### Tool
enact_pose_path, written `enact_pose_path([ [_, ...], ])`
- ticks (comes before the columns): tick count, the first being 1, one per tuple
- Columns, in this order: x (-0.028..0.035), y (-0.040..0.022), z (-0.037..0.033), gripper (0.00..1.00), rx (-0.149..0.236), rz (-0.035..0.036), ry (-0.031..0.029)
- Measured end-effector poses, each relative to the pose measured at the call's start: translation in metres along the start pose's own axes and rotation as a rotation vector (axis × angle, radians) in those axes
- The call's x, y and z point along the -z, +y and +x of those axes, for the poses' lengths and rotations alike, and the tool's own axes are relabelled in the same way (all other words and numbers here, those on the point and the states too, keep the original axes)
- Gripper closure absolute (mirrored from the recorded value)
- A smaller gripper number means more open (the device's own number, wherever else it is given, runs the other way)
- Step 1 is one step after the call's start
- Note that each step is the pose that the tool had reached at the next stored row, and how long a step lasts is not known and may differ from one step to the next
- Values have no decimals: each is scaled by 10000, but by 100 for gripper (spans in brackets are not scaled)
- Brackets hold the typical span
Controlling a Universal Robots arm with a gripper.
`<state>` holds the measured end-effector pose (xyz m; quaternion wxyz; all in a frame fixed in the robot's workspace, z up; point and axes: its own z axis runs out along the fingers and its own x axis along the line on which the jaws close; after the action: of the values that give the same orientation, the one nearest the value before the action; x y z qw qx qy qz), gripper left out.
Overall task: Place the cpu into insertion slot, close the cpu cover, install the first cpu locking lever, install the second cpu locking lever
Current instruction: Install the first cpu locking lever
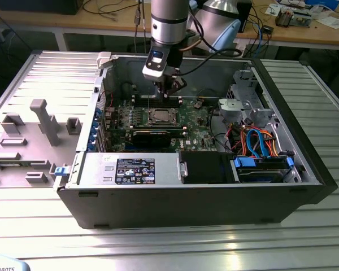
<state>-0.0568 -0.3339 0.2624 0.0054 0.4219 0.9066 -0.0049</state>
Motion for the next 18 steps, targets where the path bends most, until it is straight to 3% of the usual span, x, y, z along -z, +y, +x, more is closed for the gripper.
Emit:
enact_pose_path([
  [7,-2,-1,0,89,1417,-30,-9],
  [11,1,-2,-2,89,1505,-41,-20],
  [18,117,1,1,89,1579,-40,-43],
])
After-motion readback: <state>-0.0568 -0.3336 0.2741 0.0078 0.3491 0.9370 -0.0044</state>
